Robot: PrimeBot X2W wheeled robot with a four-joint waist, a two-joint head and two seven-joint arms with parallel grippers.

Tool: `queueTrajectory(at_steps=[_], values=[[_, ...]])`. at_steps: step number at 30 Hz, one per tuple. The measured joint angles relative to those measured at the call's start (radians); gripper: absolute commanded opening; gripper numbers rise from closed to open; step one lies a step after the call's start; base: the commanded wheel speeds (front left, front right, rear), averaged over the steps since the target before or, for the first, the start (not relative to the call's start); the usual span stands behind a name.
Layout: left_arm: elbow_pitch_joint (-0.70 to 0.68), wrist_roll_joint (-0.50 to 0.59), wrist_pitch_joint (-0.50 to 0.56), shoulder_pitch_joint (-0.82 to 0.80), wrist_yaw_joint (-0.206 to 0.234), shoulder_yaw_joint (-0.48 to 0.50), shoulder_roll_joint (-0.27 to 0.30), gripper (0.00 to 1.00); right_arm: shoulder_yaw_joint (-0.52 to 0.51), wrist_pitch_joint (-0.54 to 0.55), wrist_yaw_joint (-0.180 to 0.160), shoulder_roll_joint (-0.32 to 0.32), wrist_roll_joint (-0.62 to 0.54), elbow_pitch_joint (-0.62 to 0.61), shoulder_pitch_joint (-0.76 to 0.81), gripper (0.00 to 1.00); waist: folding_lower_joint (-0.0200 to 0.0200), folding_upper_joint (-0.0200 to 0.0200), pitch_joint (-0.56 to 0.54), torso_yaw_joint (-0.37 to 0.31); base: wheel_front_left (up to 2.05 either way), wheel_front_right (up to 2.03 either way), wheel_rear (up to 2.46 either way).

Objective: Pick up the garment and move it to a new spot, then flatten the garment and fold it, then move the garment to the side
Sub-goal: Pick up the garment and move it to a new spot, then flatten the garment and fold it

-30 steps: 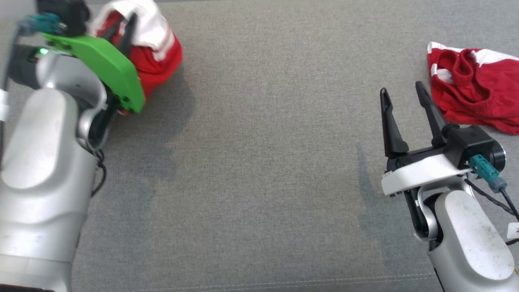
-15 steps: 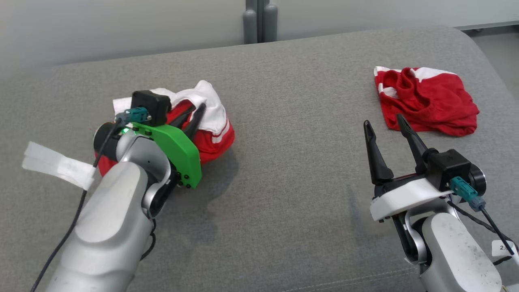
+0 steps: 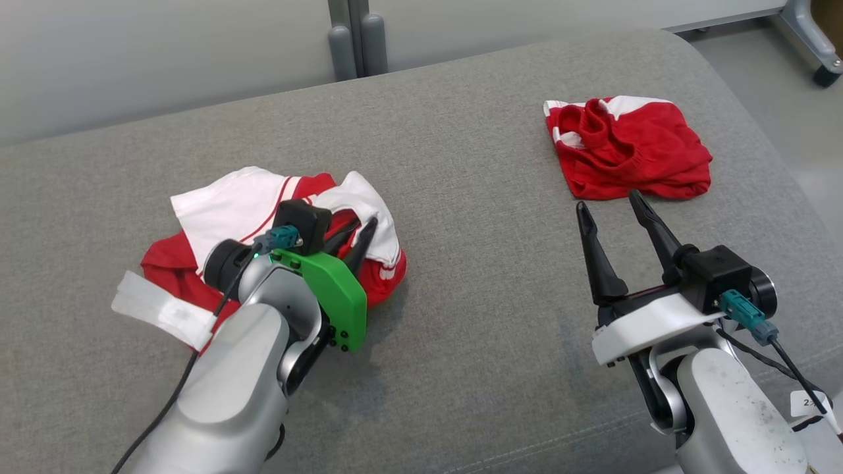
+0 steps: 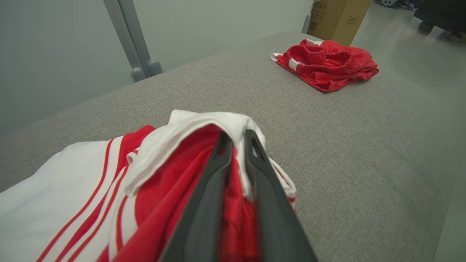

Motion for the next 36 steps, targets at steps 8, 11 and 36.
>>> queueTrajectory(at_steps=[8, 11, 36], values=[[0.05, 0.0, -0.034, 0.033, 0.021, -0.046, -0.009, 1.0, 0.0, 0.0, 0.0, 0.003, 0.007, 0.007, 0.0, 1.0, 0.0, 0.0, 0.006, -0.04, 0.0, 0.0, 0.0], [0.052, -0.002, -0.048, 0.035, 0.021, -0.066, -0.013, 1.0, -0.005, 0.0, 0.0, 0.002, 0.007, 0.009, 0.0, 1.0, 0.0, 0.0, 0.008, -0.043, 0.0, 0.0, 0.0], [-0.096, -0.089, -0.233, 0.152, 0.057, -0.135, -0.011, 1.0, 0.087, 0.065, 0.115, -0.055, -0.004, 0.183, -0.001, 1.0, 0.0001, 0.0, -0.03, 0.18, 0.0, 0.0, 0.0]])
